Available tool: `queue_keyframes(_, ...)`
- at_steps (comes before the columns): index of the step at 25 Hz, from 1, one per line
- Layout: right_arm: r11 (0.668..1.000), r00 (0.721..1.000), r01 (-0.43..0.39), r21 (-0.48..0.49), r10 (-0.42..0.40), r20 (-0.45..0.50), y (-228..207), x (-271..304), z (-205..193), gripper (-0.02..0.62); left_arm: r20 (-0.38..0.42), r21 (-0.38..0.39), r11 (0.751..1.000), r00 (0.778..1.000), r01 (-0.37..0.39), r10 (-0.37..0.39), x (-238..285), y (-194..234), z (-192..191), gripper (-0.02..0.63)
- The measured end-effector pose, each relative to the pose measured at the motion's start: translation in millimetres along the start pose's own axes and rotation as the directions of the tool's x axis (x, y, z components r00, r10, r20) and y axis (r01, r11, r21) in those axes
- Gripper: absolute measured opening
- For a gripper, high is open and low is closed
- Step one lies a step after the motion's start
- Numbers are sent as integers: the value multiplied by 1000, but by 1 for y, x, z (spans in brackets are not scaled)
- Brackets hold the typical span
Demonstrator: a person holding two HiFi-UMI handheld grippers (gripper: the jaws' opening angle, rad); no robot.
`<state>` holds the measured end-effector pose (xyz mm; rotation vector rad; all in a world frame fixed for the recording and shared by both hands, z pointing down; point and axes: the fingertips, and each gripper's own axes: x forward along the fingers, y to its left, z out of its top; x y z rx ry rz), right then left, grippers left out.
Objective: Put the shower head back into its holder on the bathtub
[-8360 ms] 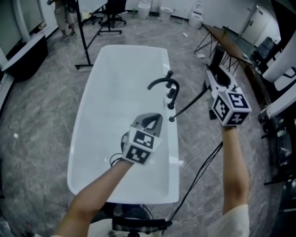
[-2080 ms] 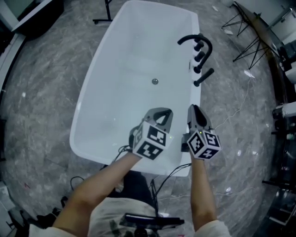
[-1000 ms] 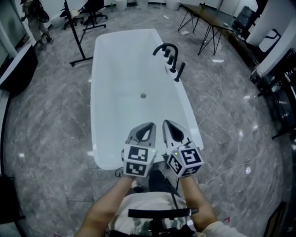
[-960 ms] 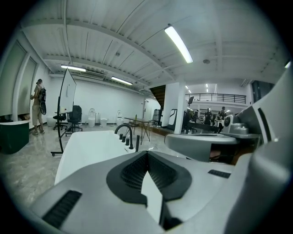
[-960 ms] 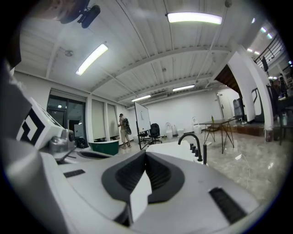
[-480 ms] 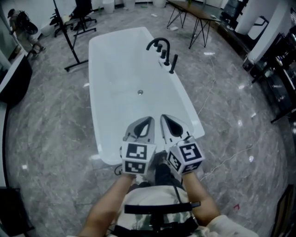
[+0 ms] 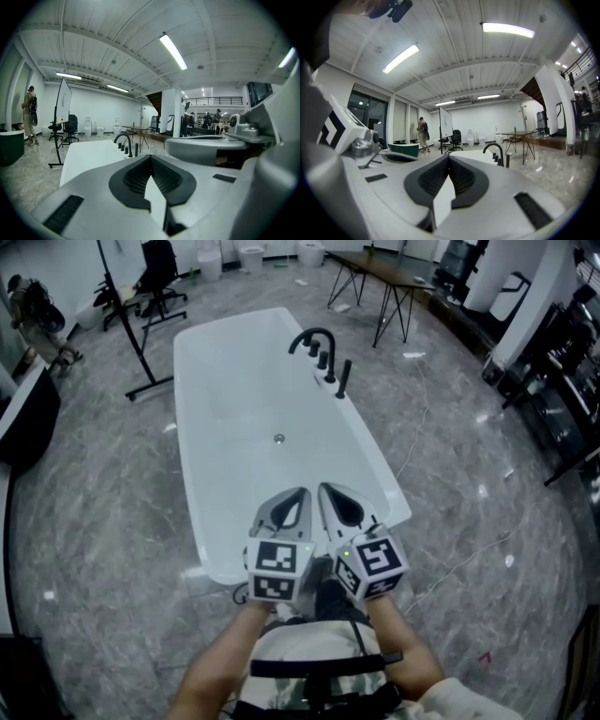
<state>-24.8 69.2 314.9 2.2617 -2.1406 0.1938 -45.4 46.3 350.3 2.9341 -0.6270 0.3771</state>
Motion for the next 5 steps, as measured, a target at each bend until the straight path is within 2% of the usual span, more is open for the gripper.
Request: queue_keyframes(5,1000,1000,5,5,-5,-4,3,3,-3,12,-4,-9,1000,1000,5,-5,0,3,-4,8)
